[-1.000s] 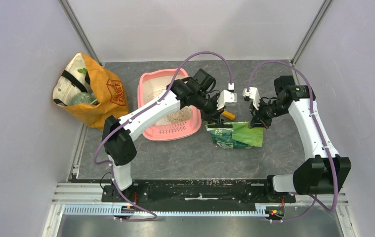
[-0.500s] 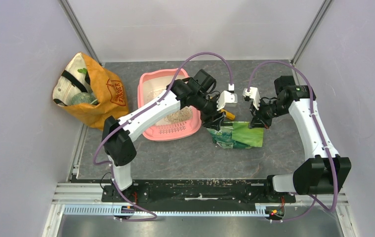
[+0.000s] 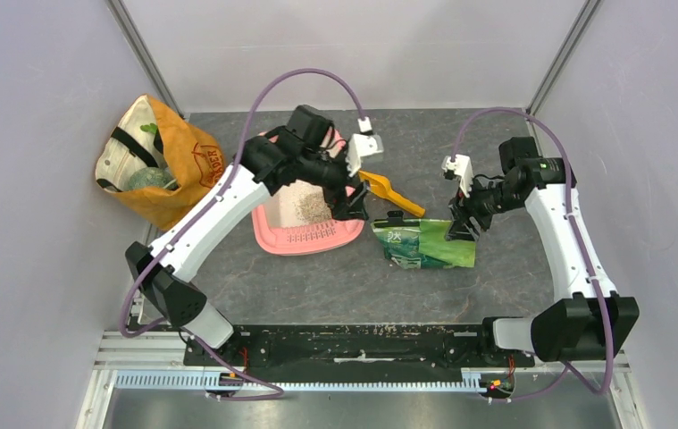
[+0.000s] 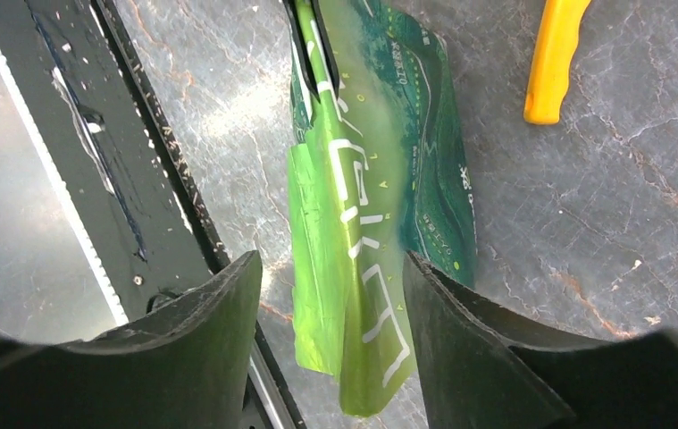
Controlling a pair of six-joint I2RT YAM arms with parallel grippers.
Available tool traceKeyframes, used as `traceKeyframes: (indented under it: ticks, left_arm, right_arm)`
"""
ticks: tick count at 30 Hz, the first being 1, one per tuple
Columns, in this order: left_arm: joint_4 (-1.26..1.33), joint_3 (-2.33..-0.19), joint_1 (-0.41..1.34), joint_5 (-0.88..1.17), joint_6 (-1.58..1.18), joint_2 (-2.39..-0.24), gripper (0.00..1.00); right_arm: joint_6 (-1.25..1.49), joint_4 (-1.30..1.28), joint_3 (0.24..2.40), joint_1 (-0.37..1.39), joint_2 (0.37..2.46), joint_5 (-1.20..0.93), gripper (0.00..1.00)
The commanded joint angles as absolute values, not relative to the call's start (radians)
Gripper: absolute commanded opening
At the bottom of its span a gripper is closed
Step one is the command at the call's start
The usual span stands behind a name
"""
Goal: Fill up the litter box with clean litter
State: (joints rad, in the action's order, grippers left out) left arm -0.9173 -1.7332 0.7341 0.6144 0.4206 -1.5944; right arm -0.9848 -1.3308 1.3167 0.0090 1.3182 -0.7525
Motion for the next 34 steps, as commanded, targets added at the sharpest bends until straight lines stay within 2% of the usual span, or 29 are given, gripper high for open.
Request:
traceKeyframes:
  ticks: [1, 3, 5, 7, 9, 14, 18, 23, 28, 34]
  left_arm:
    - [-0.957, -1.723, 0.663, 0.625, 0.342, -1.530, 0.87]
    - [-0.975, -1.725, 0.635, 0.598, 0.338, -1.510, 0.88]
    - [-0.985, -1.732, 0.589, 0.585, 0.296, -1.495, 0.88]
    - [-1.006, -1.749, 0.521, 0.606, 0.259, -1.486, 0.89]
    - [-1.040, -1.772, 0.446, 0.625, 0.233, -1.484, 0.89]
    - [-1.079, -1.787, 0.189, 0.666, 0.116, -1.474, 0.90]
    - [-1.094, -1.758, 0.036, 0.595, 0.049, -1.441, 0.91]
    - [-1.098, -1.646, 0.028, 0.364, 0.067, -1.368, 0.91]
    - [-1.047, -1.496, 0.028, 0.317, 0.067, -1.297, 0.92]
    - [-1.034, -1.473, 0.027, 0.272, 0.061, -1.295, 0.92]
  right_arm:
    - [-0.873, -1.276, 1.382, 0.006, 1.275, -0.797, 0.69]
    - [-0.808, -1.250, 1.418, 0.006, 1.275, -0.802, 0.70]
    - [-0.729, -1.205, 1.451, 0.006, 1.274, -0.800, 0.80]
    - [-0.643, -1.151, 1.481, 0.006, 1.272, -0.796, 0.83]
    - [-0.539, -1.095, 1.507, 0.006, 1.270, -0.789, 0.96]
    - [-0.248, -0.931, 1.556, -0.031, 1.272, -0.711, 0.97]
    - [-0.100, -0.849, 1.547, -0.082, 1.284, -0.632, 0.97]
    - [0.019, -0.791, 1.469, -0.215, 1.321, -0.624, 0.97]
    - [0.028, -0.805, 1.422, -0.258, 1.363, -0.577, 0.97]
    - [0.025, -0.819, 1.417, -0.257, 1.336, -0.570, 0.97]
